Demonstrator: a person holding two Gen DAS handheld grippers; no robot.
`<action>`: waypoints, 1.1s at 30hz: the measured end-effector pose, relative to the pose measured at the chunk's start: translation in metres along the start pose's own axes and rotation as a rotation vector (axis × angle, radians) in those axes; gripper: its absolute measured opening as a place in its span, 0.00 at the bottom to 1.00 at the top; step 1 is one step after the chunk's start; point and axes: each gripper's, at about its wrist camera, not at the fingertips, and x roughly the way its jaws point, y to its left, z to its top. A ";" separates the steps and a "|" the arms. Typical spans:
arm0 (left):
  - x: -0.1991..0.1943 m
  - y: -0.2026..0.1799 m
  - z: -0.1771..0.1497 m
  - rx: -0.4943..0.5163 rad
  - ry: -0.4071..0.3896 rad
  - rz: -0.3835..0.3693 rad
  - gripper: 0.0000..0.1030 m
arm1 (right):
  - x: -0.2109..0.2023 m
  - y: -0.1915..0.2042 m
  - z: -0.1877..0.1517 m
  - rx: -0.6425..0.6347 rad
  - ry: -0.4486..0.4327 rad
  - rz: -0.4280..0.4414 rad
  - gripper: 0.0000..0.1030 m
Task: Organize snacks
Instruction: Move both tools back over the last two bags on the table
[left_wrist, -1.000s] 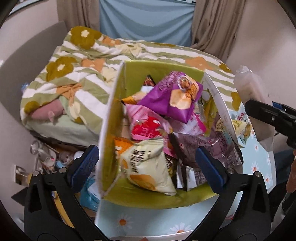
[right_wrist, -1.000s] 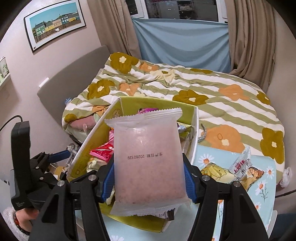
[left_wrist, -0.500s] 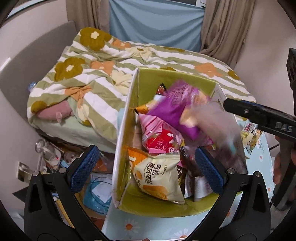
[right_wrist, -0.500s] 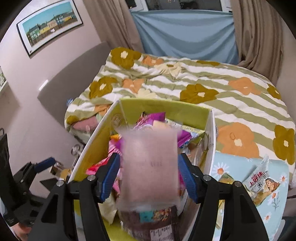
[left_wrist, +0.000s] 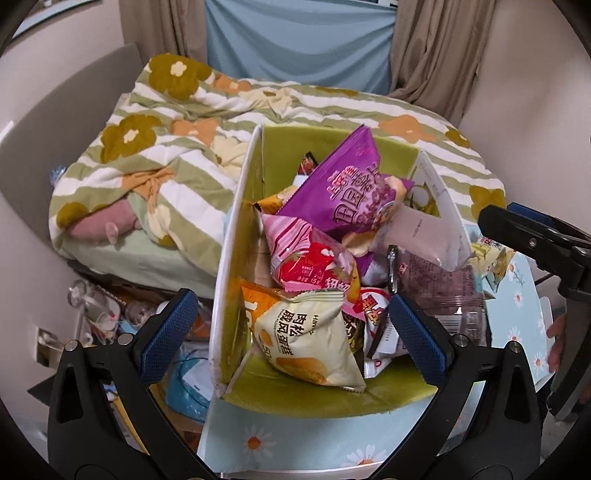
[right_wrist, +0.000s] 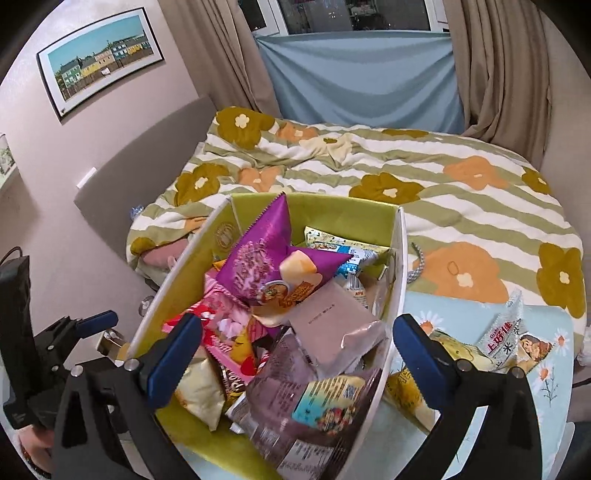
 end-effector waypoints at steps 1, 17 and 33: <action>-0.003 -0.001 0.001 0.002 -0.006 0.000 1.00 | -0.004 0.001 -0.001 0.002 -0.006 0.000 1.00; -0.060 -0.070 0.007 0.103 -0.115 -0.109 1.00 | -0.113 -0.022 -0.024 0.018 -0.157 -0.139 1.00; -0.007 -0.249 0.016 0.222 -0.055 -0.067 1.00 | -0.145 -0.185 -0.036 0.017 -0.092 -0.132 1.00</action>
